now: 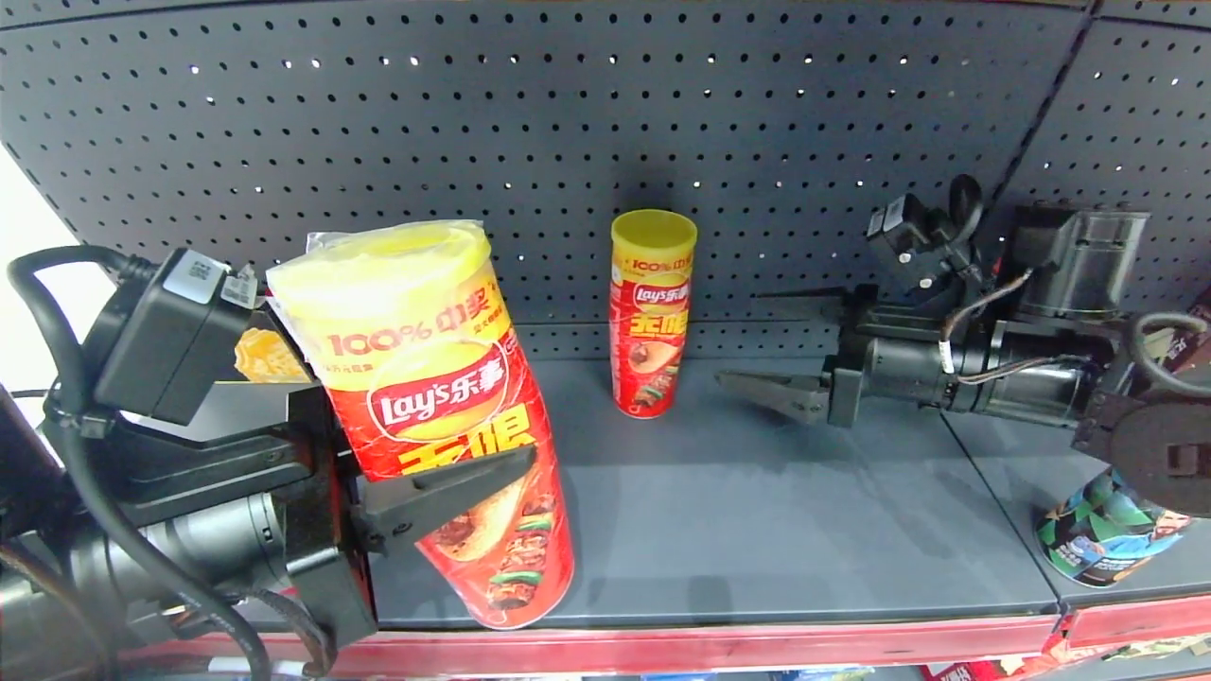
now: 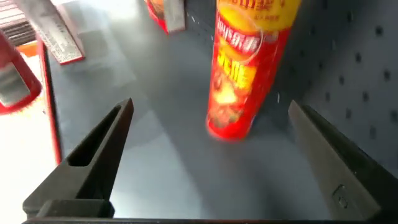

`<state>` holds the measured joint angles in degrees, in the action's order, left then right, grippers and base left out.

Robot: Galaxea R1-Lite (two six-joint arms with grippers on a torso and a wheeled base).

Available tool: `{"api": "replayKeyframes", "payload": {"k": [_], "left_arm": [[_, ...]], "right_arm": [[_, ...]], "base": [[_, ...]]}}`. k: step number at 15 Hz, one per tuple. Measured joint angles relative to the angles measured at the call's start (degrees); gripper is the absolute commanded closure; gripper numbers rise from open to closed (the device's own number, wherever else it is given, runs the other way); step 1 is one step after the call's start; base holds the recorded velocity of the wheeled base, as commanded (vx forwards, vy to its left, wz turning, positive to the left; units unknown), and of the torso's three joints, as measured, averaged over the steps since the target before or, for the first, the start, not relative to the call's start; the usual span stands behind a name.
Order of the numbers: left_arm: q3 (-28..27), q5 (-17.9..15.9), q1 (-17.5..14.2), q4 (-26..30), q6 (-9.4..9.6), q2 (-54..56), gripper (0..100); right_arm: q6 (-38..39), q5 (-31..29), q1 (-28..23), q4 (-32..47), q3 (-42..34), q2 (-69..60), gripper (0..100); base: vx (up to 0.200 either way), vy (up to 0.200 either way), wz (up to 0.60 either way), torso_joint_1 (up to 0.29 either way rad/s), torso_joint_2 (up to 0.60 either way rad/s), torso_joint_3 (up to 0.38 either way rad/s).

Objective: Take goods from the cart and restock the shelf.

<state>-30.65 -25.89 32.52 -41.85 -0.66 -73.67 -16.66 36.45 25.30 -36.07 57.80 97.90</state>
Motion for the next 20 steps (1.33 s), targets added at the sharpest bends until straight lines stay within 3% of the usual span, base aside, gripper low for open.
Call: {"api": "replayKeyframes", "payload": {"k": [4, 10, 20], "left_arm": [[-0.33, -0.05, -0.06, 0.0, 0.0, -0.74, 100], [-0.52, -0.13, -0.85, -0.07, 0.06, -1.8, 100], [-0.3, -0.13, -1.66, -0.16, 0.09, -1.91, 100]], "right_arm": [[-0.79, 3.91, -1.6, -4.66, 5.24, 7.25, 0], [-0.41, 3.73, -1.01, -4.64, 13.56, 15.25, 0], [1.37, 1.29, 3.78, -4.88, 11.03, 17.92, 0]], "base": [[0.0, 0.0, 0.0, 0.0, 0.0, 0.0], [0.0, 0.0, 0.0, 0.0, 0.0, 0.0], [0.0, 0.0, 0.0, 0.0, 0.0, 0.0]]}}
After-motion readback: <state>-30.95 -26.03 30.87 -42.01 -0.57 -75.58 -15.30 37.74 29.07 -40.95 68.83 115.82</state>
